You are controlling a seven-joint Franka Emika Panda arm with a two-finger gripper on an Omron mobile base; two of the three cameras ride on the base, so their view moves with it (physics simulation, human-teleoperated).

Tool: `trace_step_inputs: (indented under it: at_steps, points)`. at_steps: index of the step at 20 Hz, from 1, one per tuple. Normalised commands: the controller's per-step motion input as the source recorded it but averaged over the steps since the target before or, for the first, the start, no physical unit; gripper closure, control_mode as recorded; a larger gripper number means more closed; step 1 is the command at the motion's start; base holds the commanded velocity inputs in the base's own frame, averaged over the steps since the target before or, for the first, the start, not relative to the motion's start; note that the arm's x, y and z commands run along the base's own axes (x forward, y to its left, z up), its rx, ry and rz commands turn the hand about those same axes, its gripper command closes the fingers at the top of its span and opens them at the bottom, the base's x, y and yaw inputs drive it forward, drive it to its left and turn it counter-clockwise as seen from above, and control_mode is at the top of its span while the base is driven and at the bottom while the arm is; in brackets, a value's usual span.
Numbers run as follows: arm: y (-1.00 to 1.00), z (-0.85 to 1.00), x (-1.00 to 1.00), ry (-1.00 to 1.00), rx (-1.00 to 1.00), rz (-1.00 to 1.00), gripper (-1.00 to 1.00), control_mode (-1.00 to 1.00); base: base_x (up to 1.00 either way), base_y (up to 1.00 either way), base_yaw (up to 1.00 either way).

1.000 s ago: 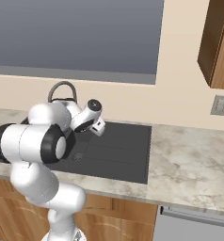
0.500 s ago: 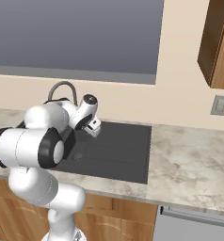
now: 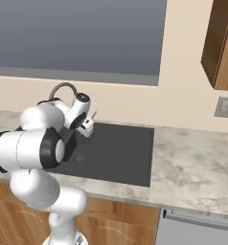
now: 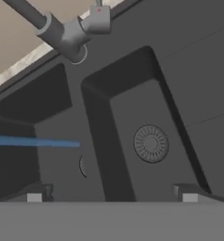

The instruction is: Soak the sponge with water for a few seconds and then drop it inside the sink.

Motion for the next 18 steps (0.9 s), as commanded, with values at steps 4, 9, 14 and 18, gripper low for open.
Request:
trace_step_inputs:
  at_steps: [4,9,14,18]
  points:
    - [0.35,0.0,-0.3,0.0,0.0,0.11,-1.0,-1.0,0.0,0.0,0.0]
    - [0.27,0.0,-0.4,-0.07,0.0,0.1,-1.0,-1.0,0.0,0.0,0.0]
    - [0.32,0.0,-0.26,-0.08,-0.02,0.11,-1.0,-1.0,0.0,0.0,0.0]
    - [0.37,0.0,-0.21,-0.03,-0.02,0.12,-1.0,-1.0,0.0,0.0,0.0]
